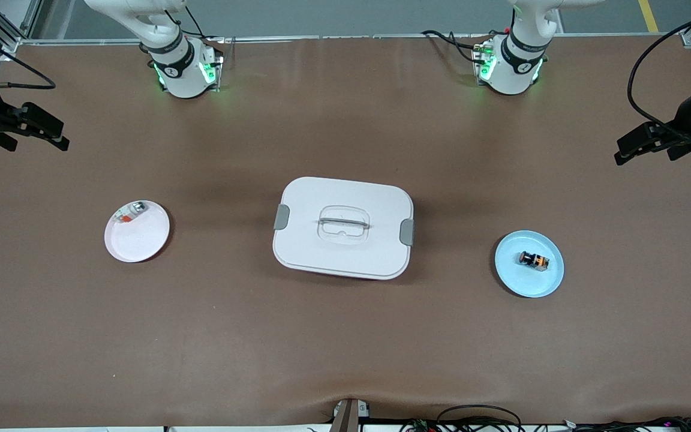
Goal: Transfer orange switch to right arm and place
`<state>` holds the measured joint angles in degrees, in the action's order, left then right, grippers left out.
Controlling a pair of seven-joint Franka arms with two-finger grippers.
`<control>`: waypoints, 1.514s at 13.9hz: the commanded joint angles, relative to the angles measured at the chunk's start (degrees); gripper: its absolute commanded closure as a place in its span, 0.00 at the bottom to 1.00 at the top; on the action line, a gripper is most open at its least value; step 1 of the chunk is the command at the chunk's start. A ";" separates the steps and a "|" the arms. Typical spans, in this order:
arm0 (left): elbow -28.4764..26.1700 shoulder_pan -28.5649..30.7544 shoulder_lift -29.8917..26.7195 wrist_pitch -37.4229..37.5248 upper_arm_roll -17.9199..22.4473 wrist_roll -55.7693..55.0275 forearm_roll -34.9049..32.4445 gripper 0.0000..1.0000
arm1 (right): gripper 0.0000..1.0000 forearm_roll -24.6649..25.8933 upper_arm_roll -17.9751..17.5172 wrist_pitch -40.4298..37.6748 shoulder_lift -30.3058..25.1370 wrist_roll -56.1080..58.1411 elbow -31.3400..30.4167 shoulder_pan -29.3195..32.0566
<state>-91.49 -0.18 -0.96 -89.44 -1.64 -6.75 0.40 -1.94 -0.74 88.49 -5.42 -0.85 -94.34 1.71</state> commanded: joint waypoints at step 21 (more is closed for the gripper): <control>0.25 0.01 9.47 -1.17 0.49 2.52 1.19 0.00 | 0.00 -0.08 -0.66 1.86 -0.12 0.23 -4.27 2.95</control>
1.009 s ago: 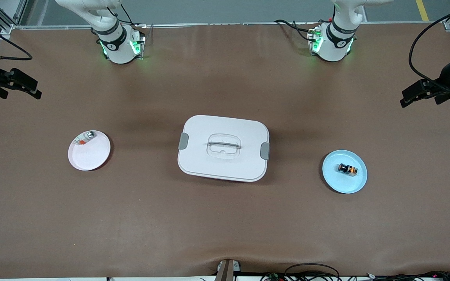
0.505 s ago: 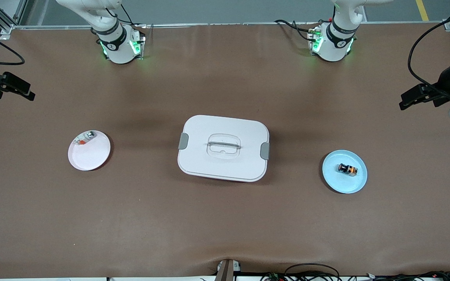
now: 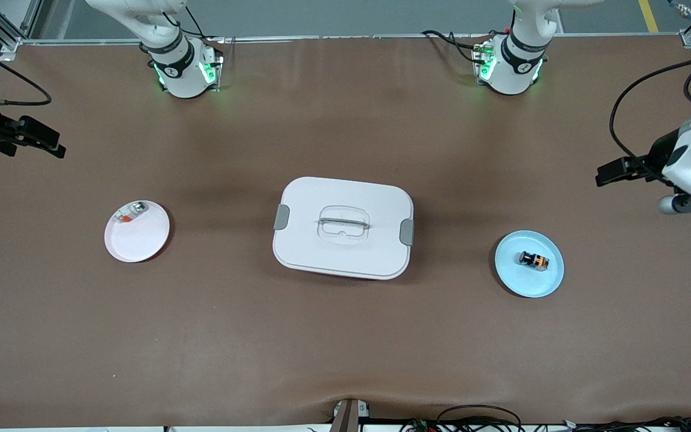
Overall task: Transfer orange switch to right arm and place
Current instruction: 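Reach the left gripper down to the orange switch on the blue plate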
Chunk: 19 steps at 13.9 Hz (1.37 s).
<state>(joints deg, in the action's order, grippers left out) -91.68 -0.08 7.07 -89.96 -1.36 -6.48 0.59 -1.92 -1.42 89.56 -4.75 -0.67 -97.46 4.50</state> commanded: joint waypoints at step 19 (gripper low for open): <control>-18.89 0.69 12.25 -35.96 0.31 25.81 -2.35 0.00 | 0.00 -0.10 0.36 2.90 -4.39 0.06 -5.90 0.68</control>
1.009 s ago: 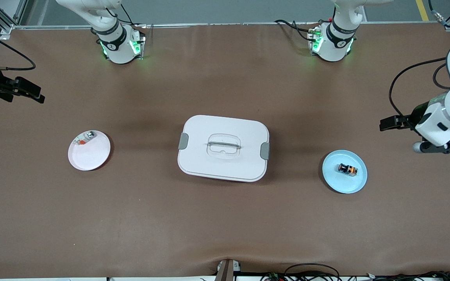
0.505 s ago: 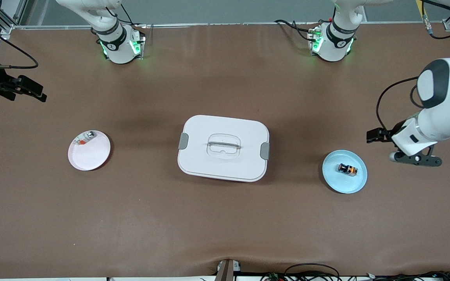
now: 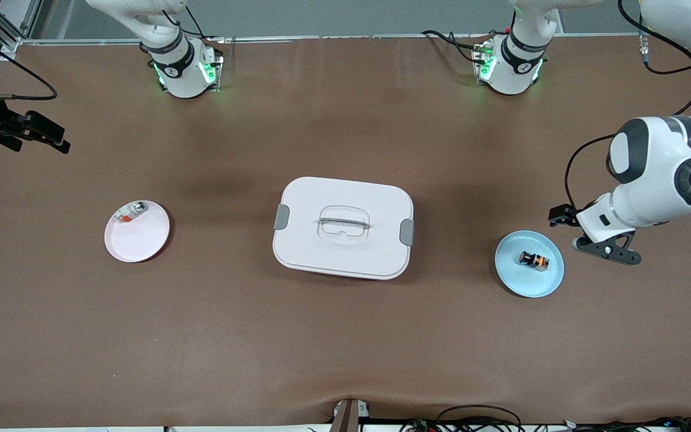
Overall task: Transfer orange switch to right arm and place
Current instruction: 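Reach the left gripper down to the orange switch on the blue plate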
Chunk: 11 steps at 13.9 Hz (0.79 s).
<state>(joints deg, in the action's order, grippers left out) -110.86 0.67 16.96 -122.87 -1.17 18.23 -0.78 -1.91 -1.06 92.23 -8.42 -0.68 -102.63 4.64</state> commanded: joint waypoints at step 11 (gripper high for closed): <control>3.54 -0.85 12.48 -8.97 -0.15 1.81 -2.30 0.00 | 0.00 0.33 -0.09 -0.30 0.86 -0.03 -0.20 1.16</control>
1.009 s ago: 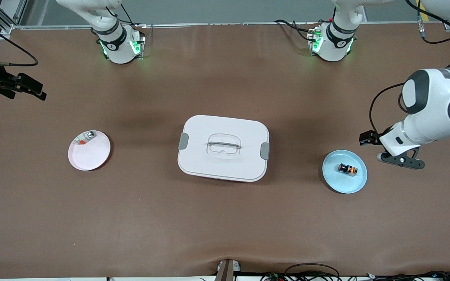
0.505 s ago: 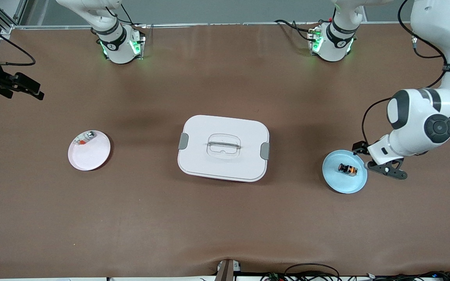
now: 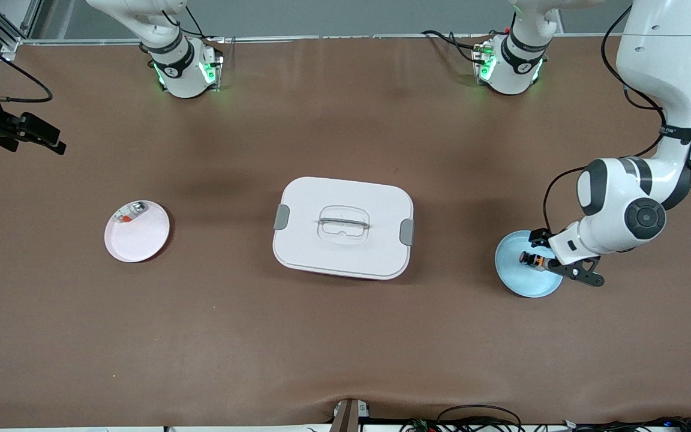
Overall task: Transfer orange switch to right arm and place
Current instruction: 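Reach the left gripper down to the orange switch on the blue plate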
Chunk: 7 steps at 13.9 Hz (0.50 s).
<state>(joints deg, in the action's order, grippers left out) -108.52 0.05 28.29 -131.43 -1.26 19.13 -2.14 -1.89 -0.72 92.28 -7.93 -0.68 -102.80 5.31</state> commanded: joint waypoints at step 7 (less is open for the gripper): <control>3.49 -0.58 4.76 -2.34 -0.15 0.90 -0.93 0.00 | 0.00 0.48 -0.24 -0.79 1.07 -0.19 2.07 2.60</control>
<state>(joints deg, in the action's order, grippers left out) -107.03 -0.32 31.65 -133.42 -1.51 19.15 -2.16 -1.68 -0.47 92.21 -6.50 -0.70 -102.51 6.02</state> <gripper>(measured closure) 0.000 0.000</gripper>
